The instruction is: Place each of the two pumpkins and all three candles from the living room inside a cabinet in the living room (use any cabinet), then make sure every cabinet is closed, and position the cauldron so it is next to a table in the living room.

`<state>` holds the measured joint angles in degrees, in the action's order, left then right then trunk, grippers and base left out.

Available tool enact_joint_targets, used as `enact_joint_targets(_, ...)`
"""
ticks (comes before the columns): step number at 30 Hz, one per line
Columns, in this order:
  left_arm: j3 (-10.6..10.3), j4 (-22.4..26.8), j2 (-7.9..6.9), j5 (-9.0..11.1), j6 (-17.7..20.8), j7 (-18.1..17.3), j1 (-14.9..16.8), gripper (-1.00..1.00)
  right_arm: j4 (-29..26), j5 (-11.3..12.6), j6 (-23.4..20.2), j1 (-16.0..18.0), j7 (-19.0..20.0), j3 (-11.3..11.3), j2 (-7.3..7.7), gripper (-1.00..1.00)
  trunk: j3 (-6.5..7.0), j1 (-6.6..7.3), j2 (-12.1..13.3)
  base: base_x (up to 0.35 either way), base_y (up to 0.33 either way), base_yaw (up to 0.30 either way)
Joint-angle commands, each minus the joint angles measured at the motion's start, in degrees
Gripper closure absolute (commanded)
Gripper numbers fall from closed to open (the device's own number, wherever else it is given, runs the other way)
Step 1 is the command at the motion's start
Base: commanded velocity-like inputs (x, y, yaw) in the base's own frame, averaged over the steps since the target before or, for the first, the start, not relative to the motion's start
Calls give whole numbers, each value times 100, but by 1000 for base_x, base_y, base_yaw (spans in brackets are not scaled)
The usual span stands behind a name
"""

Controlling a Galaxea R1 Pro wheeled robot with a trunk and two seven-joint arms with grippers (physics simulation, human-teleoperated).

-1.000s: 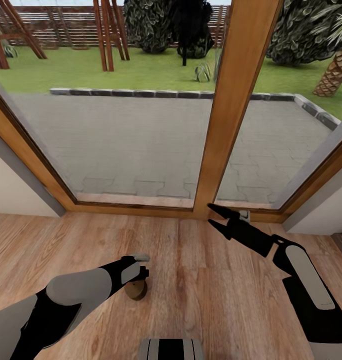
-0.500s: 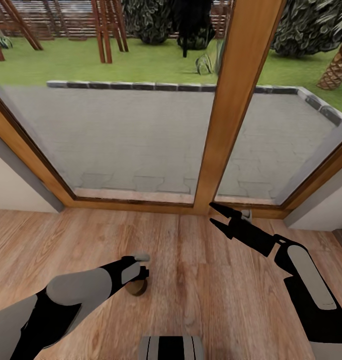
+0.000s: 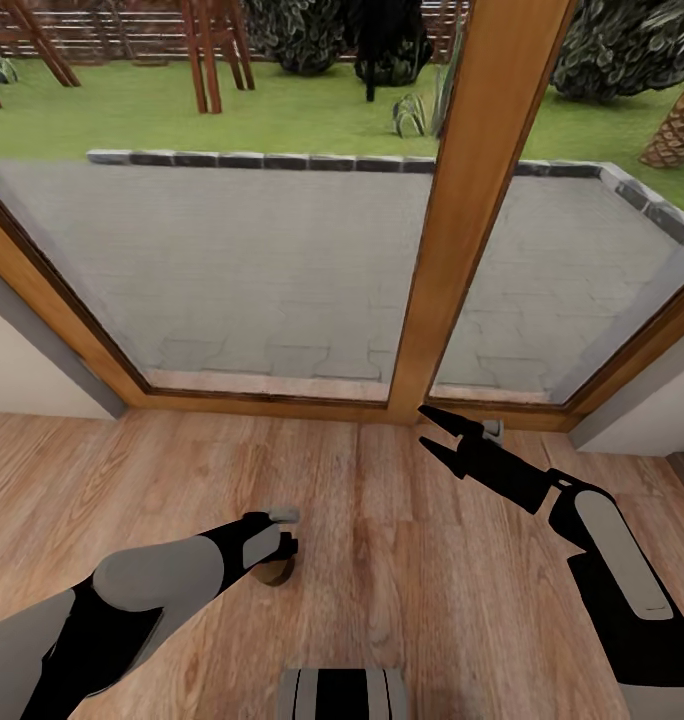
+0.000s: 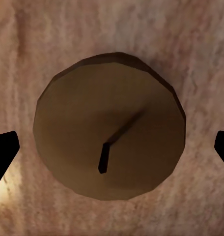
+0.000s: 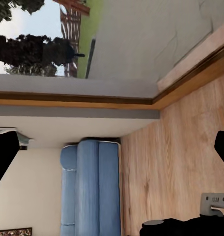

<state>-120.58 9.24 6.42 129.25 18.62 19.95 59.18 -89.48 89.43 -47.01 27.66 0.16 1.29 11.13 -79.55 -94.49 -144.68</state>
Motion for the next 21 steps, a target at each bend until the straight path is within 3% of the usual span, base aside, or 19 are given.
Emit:
enact_joint_targets(1,-18,9,0,18,10,27,6,-100,-3,4,-10,3,2,3,4,-100,-4,1,-2,0,0,0)
enact_joint_targets(21,-14,7,-9,21,7,48,6,-100,-7,4,-10,2,2,-14,4,-100,-137,-14,-10,0,0,0)
